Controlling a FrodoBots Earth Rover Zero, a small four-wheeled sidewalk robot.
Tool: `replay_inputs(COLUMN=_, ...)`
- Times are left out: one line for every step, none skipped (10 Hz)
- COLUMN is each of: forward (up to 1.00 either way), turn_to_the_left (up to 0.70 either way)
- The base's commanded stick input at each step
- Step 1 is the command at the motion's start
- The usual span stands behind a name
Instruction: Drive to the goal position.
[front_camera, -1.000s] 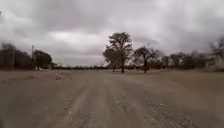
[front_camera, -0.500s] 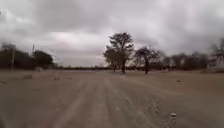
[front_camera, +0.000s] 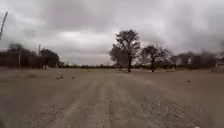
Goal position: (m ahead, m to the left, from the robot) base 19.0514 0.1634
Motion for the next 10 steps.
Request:
replay_inputs(forward=0.70, turn_to_the_left=-0.01)
replay_inputs(forward=0.70, turn_to_the_left=-0.01)
replay_inputs(forward=0.70, turn_to_the_left=-0.01)
replay_inputs(forward=0.70, turn_to_the_left=-0.01)
replay_inputs(forward=0.70, turn_to_the_left=-0.01)
replay_inputs(forward=0.70, turn_to_the_left=-0.01)
replay_inputs(forward=0.70, turn_to_the_left=-0.01)
replay_inputs(forward=0.70, turn_to_the_left=-0.03)
replay_inputs(forward=0.70, turn_to_the_left=-0.02)
replay_inputs(forward=0.70, turn_to_the_left=-0.01)
